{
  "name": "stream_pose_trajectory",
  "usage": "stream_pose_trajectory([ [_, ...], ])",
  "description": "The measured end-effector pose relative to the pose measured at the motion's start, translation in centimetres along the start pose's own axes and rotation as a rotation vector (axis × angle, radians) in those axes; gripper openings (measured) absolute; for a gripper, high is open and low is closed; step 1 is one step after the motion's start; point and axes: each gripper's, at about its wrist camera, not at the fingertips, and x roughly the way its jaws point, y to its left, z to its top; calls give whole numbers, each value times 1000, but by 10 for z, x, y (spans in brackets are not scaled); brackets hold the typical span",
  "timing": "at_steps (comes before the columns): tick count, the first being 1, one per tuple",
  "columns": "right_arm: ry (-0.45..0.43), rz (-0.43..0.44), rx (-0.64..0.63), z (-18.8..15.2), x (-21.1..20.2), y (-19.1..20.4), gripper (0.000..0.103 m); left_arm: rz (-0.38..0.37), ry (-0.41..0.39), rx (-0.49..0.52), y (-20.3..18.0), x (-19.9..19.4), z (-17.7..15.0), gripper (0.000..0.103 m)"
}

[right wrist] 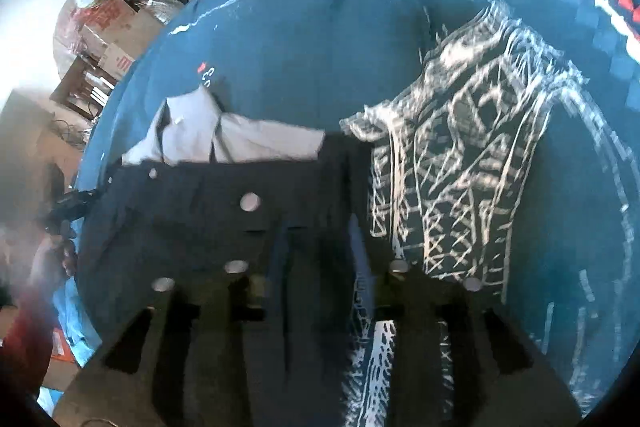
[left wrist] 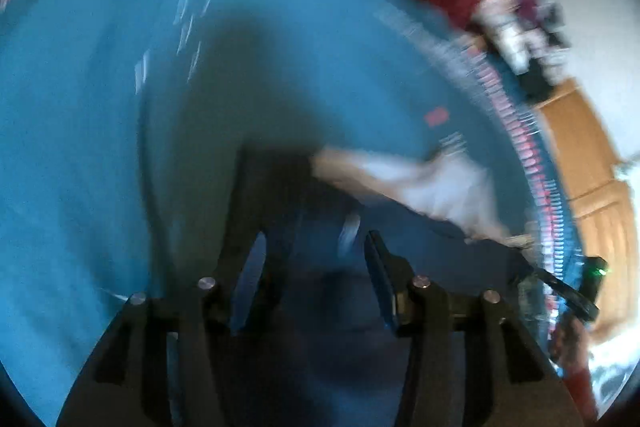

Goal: Fold large clothes

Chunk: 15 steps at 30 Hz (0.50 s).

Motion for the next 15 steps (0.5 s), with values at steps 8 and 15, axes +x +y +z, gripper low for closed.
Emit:
stream_pose_trajectory([
  [8, -18, -57, -48, -6, 9, 1, 48, 22, -71, 20, 6, -17, -24, 52],
  [15, -22, -130, -56, -12, 6, 13, 45, 78, -111, 103, 11, -61, -91, 63],
])
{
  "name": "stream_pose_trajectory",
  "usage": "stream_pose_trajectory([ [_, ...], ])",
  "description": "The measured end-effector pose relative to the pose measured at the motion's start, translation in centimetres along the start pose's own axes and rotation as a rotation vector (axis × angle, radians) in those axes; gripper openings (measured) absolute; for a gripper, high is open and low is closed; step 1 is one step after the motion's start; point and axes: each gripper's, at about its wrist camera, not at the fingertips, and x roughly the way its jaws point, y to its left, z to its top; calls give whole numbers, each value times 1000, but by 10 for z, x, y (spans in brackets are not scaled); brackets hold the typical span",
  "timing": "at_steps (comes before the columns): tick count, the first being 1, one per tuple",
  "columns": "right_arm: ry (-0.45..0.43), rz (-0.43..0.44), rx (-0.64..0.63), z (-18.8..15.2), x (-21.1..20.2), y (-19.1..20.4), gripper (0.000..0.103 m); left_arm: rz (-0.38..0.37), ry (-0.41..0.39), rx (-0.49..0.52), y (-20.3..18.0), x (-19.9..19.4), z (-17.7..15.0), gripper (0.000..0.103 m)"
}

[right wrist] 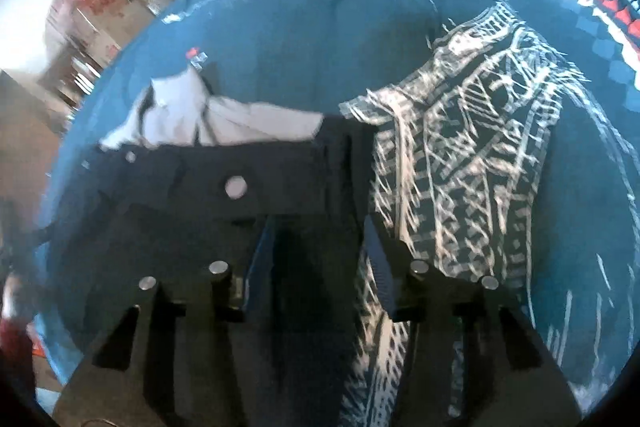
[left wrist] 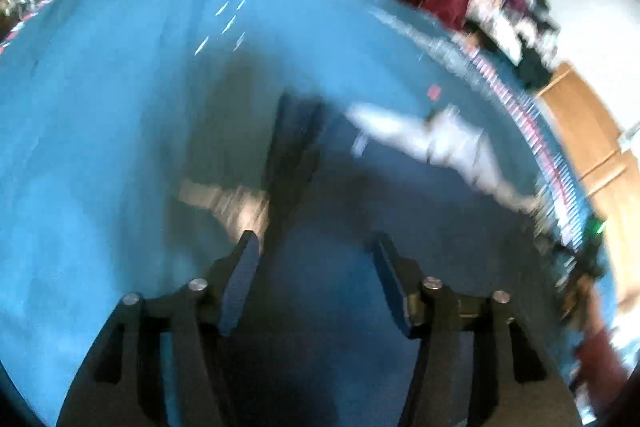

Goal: Fold large clothes

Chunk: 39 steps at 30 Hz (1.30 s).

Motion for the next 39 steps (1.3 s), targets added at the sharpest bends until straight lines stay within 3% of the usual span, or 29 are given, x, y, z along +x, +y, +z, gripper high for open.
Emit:
stream_pose_trajectory([
  [2, -35, -41, -18, -10, -23, 17, 45, 82, 53, -23, 20, 7, -24, 59],
  [3, -71, -25, -31, -18, -38, 29, 45, 67, 33, -32, 26, 0, -31, 55],
  [6, -158, 101, -102, -67, -77, 95, 46, 152, -44, 30, 5, -34, -44, 51],
  [9, -118, 244, -201, -116, -65, 170, 45, -10, -119, 148, -52, -55, -62, 59],
  [12, -51, 331, -270, -145, -38, 222, 43, -280, -63, 190, -110, -38, -77, 61],
  [14, -24, 312, -298, -152, -22, 233, 42, -317, -5, 233, -133, -15, -88, 61],
  [16, 10, 272, -310, -157, -12, 225, 40, -314, 62, 194, -128, 9, -93, 59],
  [17, 13, 251, -313, -158, -12, 218, 41, -300, 76, 181, -120, 16, -94, 51],
  [18, 12, 222, -313, -159, -15, 209, 42, -288, 82, 167, -108, 17, -93, 37],
  [19, 13, 204, -301, -159, -18, 195, 42, -287, 85, 141, -96, 16, -92, 36],
  [23, 1, 103, -228, -156, -39, 134, 42, -196, 17, 63, -35, -16, -86, 40],
  [24, -2, 59, -199, -157, -48, 119, 42, -149, -3, 42, -21, -24, -86, 50],
  [25, -18, 8, -200, -158, -59, 111, 43, -80, -28, 21, -4, -35, -87, 53],
  [28, -77, -79, -266, -169, -90, 123, 58, 100, -84, -6, 31, -68, -91, 62],
  [30, -93, -113, -307, -186, -97, 146, 75, 284, -119, 57, 27, -81, -100, 68],
  [32, -82, -118, -341, -207, -89, 164, 77, 326, -128, 90, 21, -83, -113, 71],
  [35, -27, -158, -356, -233, -59, 180, 78, 373, -89, 152, -6, -58, -138, 92],
  [37, -21, -180, -337, -246, -53, 177, 85, 406, -90, 178, -17, -43, -152, 98],
  [39, -26, -190, -302, -252, -51, 172, 102, 431, -110, 176, -21, -40, -156, 101],
])
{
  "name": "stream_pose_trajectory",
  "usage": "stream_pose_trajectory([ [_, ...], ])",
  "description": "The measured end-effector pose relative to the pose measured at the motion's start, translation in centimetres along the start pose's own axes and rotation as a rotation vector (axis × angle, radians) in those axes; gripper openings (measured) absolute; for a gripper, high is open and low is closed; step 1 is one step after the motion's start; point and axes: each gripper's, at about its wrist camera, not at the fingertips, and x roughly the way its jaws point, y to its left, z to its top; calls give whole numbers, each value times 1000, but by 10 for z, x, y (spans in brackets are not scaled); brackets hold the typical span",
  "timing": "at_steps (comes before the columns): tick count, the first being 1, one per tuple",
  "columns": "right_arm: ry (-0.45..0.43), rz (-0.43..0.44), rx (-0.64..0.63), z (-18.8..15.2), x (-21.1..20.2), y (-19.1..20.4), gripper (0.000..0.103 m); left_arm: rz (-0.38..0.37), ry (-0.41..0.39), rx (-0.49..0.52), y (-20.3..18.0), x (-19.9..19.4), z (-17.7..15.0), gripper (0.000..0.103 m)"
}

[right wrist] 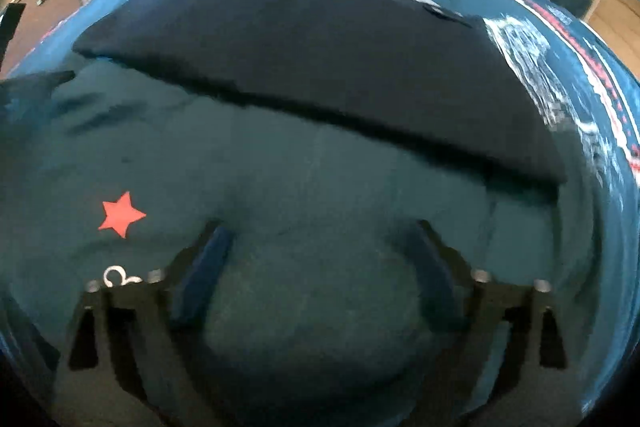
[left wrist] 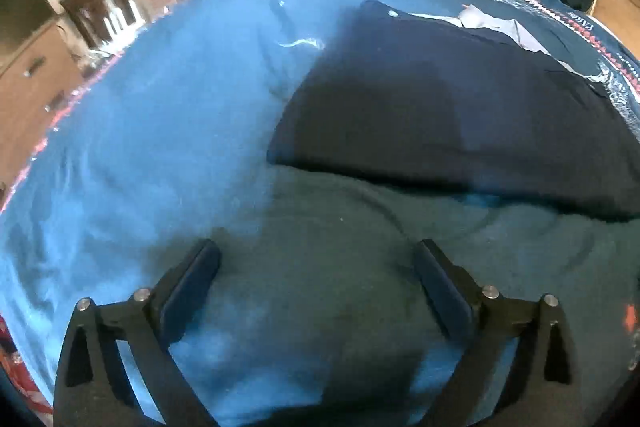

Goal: Fold large clothes

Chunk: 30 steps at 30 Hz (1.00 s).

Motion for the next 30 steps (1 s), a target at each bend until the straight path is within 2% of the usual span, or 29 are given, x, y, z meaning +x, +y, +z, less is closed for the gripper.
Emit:
stream_pose_trajectory([
  [4, 0, 19, 52, -5, 1, -9, 103, -53, 39, -62, 4, 6, 5, 103],
  [18, -38, 9, 82, -10, -1, 1, 103, -111, 10, -97, 14, 3, -2, 103],
  [30, -26, 8, 84, -10, 1, 0, 103, -115, 19, -113, 11, 0, -3, 103],
])
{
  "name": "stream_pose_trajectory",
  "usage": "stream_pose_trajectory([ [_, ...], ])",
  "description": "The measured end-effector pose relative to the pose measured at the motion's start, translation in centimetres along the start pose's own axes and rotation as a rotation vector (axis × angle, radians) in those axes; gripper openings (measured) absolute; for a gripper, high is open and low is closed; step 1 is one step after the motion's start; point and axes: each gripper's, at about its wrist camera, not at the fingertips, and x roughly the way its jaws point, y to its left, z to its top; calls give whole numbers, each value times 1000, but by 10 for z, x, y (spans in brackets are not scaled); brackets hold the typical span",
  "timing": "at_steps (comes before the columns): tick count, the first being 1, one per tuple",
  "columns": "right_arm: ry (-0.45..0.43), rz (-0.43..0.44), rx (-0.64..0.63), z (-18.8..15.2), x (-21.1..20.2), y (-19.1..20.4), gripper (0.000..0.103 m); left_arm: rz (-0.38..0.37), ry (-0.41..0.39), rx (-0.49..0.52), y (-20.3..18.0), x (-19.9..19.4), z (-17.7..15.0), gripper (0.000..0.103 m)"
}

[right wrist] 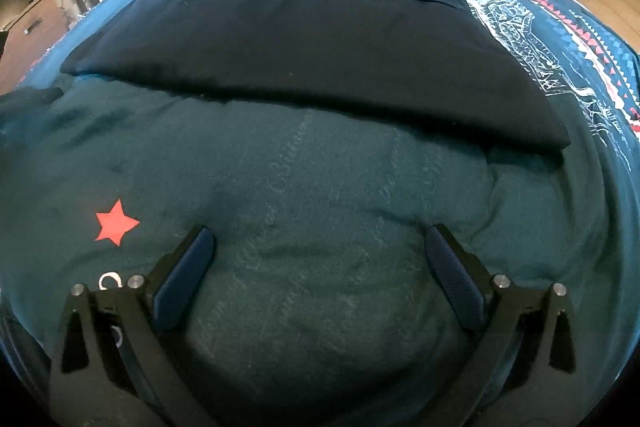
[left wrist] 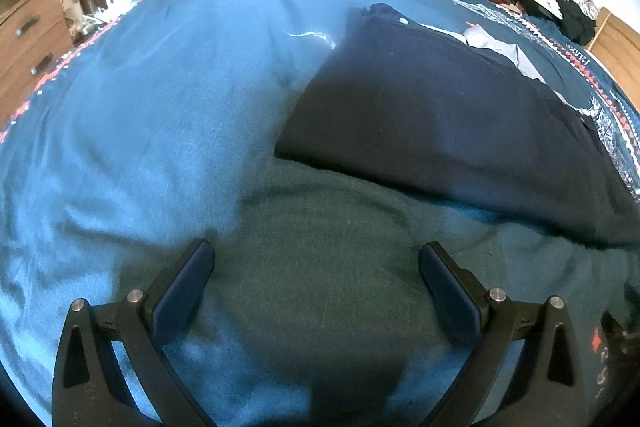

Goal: Fold large clothes

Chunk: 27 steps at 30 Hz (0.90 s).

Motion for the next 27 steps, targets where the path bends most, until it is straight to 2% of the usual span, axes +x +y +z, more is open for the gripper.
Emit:
stream_pose_trajectory([
  [13, 4, 2, 8, -2, 0, 0, 103, 7, -34, 0, -3, 1, -7, 103],
  [27, 7, 6, 9, -1, 1, 0, 103, 2, -34, -4, -3, 0, -7, 103],
])
